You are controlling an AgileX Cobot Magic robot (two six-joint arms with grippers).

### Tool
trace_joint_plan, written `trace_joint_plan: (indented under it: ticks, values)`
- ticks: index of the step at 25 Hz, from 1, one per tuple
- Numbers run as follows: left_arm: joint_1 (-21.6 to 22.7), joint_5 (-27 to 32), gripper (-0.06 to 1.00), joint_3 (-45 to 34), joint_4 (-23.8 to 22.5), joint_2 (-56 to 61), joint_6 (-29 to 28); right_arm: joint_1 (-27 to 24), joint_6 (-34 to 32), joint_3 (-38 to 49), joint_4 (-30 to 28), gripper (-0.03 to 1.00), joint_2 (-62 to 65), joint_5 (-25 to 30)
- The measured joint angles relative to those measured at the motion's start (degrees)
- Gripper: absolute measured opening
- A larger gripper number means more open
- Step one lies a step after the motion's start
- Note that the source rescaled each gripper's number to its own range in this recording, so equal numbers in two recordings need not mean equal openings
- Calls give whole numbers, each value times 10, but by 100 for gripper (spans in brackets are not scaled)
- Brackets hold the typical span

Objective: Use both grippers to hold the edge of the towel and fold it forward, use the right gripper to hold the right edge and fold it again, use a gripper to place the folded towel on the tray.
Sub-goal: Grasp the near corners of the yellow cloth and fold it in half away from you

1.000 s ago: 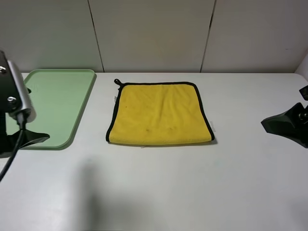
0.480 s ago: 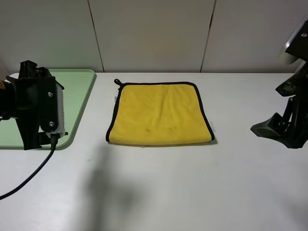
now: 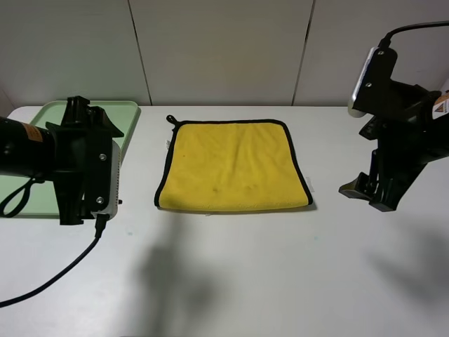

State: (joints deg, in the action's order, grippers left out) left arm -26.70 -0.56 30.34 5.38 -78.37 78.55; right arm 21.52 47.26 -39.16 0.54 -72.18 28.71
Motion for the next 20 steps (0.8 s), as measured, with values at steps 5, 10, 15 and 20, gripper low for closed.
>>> trace_joint_plan:
  ticks: [5, 10, 15, 20]
  values:
    - [0, -65, 98, 0, 0, -74, 0, 0, 0, 0, 0, 100, -54, -32]
    - [0, -121, 98, 1, 0, -135, 12, 0, 3, 0, 0, 100, -97, -69]
    - [0, -166, 98, 1, 0, -178, 34, 0, 9, 0, 0, 100, -120, -103]
    - [-1, -197, 98, 1, -43, -215, 41, 0, 11, 0, 0, 100, -132, -123]
